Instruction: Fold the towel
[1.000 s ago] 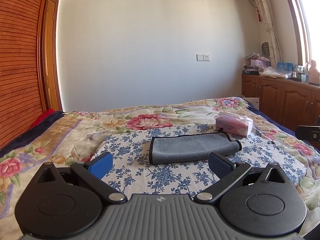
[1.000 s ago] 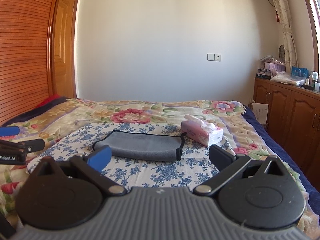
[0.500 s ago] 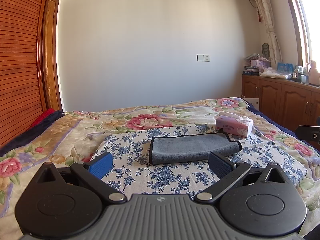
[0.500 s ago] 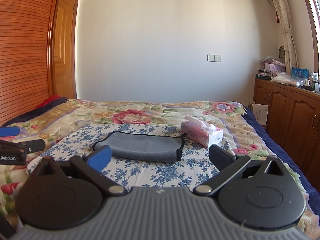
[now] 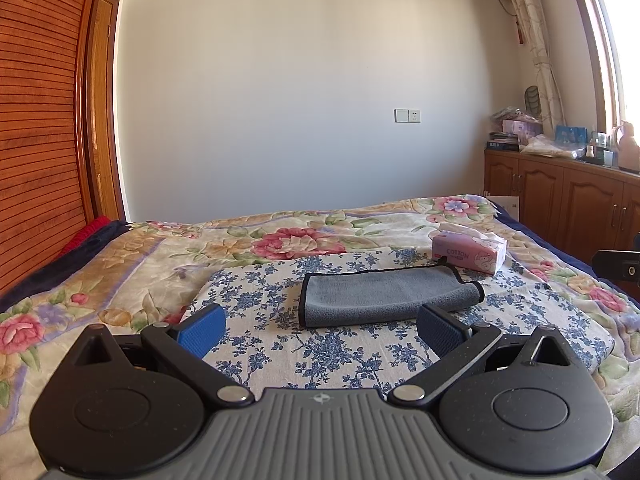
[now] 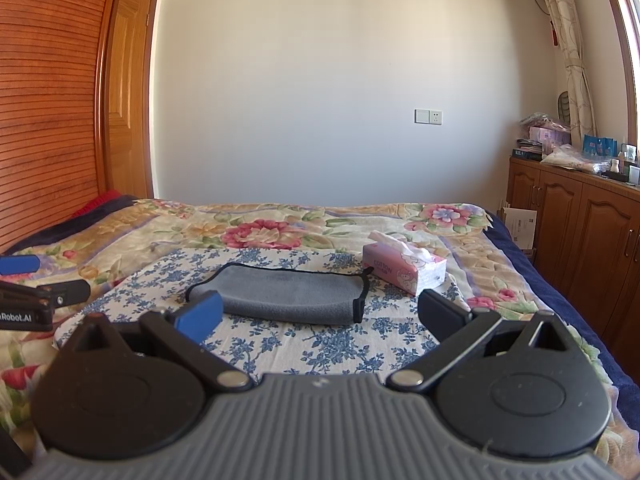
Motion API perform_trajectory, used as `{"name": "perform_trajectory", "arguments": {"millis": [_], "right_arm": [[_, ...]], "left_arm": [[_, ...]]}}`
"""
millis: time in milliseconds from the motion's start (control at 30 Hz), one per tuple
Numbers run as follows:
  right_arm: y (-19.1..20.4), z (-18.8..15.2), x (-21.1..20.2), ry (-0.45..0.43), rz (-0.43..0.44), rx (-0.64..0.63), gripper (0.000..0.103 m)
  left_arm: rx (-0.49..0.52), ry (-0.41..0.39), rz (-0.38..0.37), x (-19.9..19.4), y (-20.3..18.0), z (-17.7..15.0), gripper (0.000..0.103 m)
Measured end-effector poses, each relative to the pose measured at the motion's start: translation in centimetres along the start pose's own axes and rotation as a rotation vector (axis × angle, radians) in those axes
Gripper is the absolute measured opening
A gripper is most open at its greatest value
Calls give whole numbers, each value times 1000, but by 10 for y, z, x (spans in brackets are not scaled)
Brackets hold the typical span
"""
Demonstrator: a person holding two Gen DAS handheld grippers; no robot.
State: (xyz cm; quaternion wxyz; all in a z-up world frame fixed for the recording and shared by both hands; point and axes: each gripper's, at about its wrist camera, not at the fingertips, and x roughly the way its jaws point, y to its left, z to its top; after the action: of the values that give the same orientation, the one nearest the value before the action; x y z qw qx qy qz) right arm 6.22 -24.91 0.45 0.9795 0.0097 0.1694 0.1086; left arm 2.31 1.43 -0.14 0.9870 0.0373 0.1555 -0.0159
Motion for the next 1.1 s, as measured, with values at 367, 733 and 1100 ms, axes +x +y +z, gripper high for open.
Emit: {"name": "perform_trajectory", "arguments": {"millis": [367,733,1100], "right_arm": [[0,0,0,0,0,0,103],[0,1,-1,-4,-2,1,103],[0,1,-1,-4,-2,1,103]], "left_arm": [[-1,0,0,0,0,0,103],[-1,0,-1,0,1,-1,103],[-1,-1,-1,0,1,-1,103]]}}
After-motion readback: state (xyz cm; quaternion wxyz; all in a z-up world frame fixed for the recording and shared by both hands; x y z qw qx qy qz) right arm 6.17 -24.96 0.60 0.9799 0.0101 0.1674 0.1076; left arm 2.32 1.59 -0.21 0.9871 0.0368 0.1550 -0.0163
